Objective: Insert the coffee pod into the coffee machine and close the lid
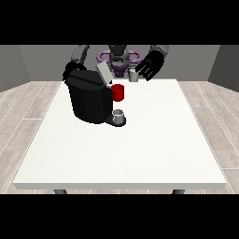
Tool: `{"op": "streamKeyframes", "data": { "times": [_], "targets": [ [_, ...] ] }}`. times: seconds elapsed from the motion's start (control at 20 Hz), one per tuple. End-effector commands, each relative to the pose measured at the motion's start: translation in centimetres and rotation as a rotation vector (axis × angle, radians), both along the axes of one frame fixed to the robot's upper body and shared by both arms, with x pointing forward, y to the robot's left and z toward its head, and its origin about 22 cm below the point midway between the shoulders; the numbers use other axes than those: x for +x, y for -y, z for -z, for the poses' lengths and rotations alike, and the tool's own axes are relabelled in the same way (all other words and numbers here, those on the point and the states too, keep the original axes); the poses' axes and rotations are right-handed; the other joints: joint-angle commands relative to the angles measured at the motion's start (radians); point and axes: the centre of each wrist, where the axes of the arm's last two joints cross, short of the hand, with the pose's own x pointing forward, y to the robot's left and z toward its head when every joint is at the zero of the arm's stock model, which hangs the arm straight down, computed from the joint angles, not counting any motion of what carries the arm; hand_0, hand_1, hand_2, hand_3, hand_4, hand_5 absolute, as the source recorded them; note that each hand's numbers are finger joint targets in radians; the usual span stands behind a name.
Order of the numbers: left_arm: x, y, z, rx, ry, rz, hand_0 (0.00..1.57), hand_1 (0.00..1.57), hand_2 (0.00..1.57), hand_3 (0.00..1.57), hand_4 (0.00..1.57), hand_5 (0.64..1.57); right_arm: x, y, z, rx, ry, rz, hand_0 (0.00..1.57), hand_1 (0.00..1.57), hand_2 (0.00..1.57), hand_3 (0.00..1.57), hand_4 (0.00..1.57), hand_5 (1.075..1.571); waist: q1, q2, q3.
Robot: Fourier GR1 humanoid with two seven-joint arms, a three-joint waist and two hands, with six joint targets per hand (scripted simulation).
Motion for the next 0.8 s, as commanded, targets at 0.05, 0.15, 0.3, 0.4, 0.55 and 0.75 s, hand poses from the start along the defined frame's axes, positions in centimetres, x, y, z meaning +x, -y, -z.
{"op": "streamKeyframes", "data": {
  "times": [0.05,0.15,0.3,0.4,0.55,0.75],
  "targets": [
    [0.1,-1.3,-2.3,-0.014,0.048,-0.038,1.28,1.28,1.33,1.27,0.48,1.571,0.3,-0.7,-2.5,-0.019,0.049,-0.047,0.0,0.0,0.0,0.0,0.49,1.571,-0.07,0.039,-0.0004],
    [0.6,2.1,-2.3,0.002,0.018,0.013,1.26,1.26,1.32,1.25,0.52,1.571,1.2,-0.1,-2.5,-0.034,0.021,-0.003,0.0,0.0,0.0,0.0,0.49,1.571,-0.031,0.011,0.0],
    [0.7,2.6,-3.0,-0.005,0.065,0.005,1.28,1.28,1.33,1.26,0.52,1.571,0.8,-1.4,-2.2,-0.02,0.061,-0.015,0.0,0.0,0.0,0.0,0.51,1.571,-0.048,0.047,0.0001],
    [0.7,2.3,-4.3,0.022,0.07,0.004,1.28,1.28,1.31,1.23,0.5,1.571,1.5,1.0,-2.7,-0.011,0.069,0.019,0.0,0.0,0.0,0.0,0.51,1.571,-0.04,0.06,0.0003],
    [0.7,2.5,-3.1,0.008,0.053,0.014,1.28,1.28,1.3,1.24,0.49,1.571,1.0,1.4,-1.8,-0.023,0.045,0.048,0.0,0.0,0.0,0.0,0.54,1.571,-0.025,0.049,0.0002],
    [0.8,1.6,-3.3,0.019,0.055,-0.002,1.29,1.29,1.32,1.22,0.5,1.571,1.5,0.8,-3.4,-0.043,0.09,0.037,0.0,0.0,0.0,0.0,0.46,1.571,-0.044,0.091,0.0]
  ]
}}
